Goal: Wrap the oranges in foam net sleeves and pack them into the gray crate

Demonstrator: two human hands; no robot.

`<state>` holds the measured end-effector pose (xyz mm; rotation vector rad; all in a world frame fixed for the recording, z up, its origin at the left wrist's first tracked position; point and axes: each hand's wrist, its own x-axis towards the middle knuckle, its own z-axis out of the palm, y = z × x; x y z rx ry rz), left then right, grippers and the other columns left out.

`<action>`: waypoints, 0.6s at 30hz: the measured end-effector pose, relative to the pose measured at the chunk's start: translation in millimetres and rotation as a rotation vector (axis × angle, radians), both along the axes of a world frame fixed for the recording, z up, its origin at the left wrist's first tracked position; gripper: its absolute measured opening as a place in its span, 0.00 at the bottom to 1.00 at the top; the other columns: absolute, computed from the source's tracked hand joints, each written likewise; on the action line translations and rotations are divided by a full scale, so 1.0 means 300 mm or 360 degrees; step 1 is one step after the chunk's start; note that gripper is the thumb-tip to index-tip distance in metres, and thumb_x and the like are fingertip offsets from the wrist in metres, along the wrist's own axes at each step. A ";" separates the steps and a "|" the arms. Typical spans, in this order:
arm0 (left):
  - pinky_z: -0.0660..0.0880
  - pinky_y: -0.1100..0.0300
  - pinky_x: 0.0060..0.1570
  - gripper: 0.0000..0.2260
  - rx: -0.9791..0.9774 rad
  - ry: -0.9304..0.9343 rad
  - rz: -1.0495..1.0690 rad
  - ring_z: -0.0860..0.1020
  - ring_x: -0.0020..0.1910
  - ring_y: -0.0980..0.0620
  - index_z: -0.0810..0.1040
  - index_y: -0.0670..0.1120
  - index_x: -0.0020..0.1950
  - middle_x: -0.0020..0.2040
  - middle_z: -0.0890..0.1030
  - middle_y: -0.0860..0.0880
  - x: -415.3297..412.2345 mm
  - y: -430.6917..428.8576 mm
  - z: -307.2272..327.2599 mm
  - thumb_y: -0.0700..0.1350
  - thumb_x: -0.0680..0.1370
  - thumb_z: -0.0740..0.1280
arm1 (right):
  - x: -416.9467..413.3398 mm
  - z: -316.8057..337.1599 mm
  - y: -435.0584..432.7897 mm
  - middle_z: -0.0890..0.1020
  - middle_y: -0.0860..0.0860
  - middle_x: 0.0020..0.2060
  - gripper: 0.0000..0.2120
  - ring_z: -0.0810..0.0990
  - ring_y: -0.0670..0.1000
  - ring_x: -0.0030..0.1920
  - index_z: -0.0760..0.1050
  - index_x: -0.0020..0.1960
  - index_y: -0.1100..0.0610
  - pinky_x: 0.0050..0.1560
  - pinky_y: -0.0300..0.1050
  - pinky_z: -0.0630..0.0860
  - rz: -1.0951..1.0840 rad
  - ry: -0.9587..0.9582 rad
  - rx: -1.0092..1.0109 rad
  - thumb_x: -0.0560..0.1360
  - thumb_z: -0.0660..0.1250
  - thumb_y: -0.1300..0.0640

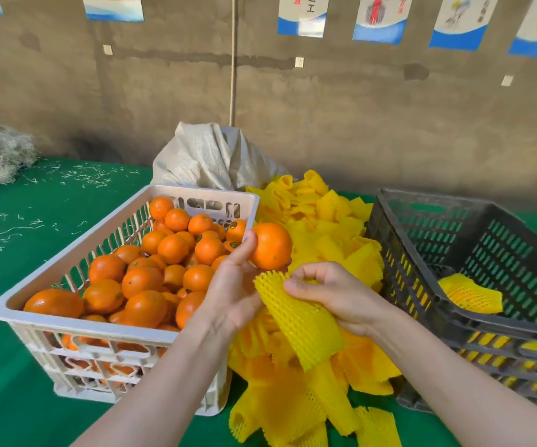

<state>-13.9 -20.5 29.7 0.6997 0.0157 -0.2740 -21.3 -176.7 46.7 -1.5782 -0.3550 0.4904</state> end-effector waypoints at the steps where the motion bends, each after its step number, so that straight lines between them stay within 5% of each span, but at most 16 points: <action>1: 0.75 0.47 0.50 0.25 0.0014 0.0005 0.0016 0.81 0.42 0.42 0.78 0.39 0.57 0.45 0.82 0.38 0.003 -0.012 -0.003 0.55 0.68 0.66 | -0.001 -0.003 -0.005 0.81 0.49 0.32 0.04 0.79 0.43 0.31 0.77 0.39 0.58 0.33 0.35 0.75 0.0044 0.0026 0.0030 0.70 0.68 0.57; 4: 0.77 0.47 0.49 0.22 0.0107 -0.0009 0.0082 0.83 0.41 0.43 0.79 0.39 0.54 0.45 0.83 0.38 0.004 -0.043 -0.003 0.53 0.68 0.67 | -0.002 -0.007 -0.018 0.84 0.50 0.35 0.10 0.81 0.43 0.35 0.78 0.45 0.60 0.35 0.36 0.76 0.0176 0.0138 0.0170 0.69 0.64 0.54; 7: 0.77 0.46 0.52 0.28 0.0229 -0.0030 0.0196 0.81 0.45 0.43 0.73 0.37 0.64 0.50 0.81 0.37 -0.003 -0.071 -0.010 0.51 0.69 0.68 | 0.009 -0.015 -0.026 0.82 0.54 0.42 0.16 0.80 0.48 0.41 0.77 0.52 0.63 0.42 0.40 0.76 0.0135 0.0118 0.0197 0.70 0.63 0.53; 11: 0.80 0.55 0.36 0.21 0.0203 -0.0079 0.0390 0.84 0.43 0.48 0.72 0.53 0.64 0.51 0.83 0.44 0.001 -0.111 -0.024 0.49 0.71 0.69 | 0.007 -0.022 -0.015 0.81 0.46 0.34 0.11 0.77 0.41 0.34 0.78 0.45 0.56 0.36 0.35 0.73 -0.0074 -0.0048 0.0128 0.71 0.63 0.50; 13: 0.80 0.56 0.36 0.15 0.0105 -0.0089 0.0414 0.84 0.42 0.49 0.73 0.55 0.62 0.51 0.83 0.45 0.004 -0.122 -0.021 0.47 0.75 0.66 | 0.004 -0.031 0.005 0.78 0.43 0.31 0.08 0.75 0.37 0.33 0.77 0.40 0.55 0.36 0.32 0.70 -0.0252 -0.0331 0.0090 0.72 0.64 0.52; 16: 0.80 0.57 0.34 0.14 0.0045 -0.0141 0.0410 0.83 0.37 0.51 0.73 0.54 0.62 0.43 0.83 0.46 0.003 -0.130 -0.015 0.46 0.77 0.64 | 0.023 -0.049 0.024 0.76 0.41 0.37 0.07 0.72 0.37 0.46 0.77 0.40 0.57 0.49 0.28 0.66 -0.0636 -0.1003 -0.0237 0.76 0.65 0.60; 18: 0.80 0.53 0.45 0.17 0.0138 -0.0160 0.0419 0.82 0.47 0.49 0.71 0.52 0.66 0.54 0.81 0.43 0.001 -0.136 -0.021 0.51 0.77 0.63 | 0.039 -0.056 0.024 0.76 0.44 0.38 0.07 0.72 0.46 0.50 0.78 0.42 0.62 0.52 0.34 0.67 -0.0851 -0.1085 -0.0264 0.76 0.65 0.60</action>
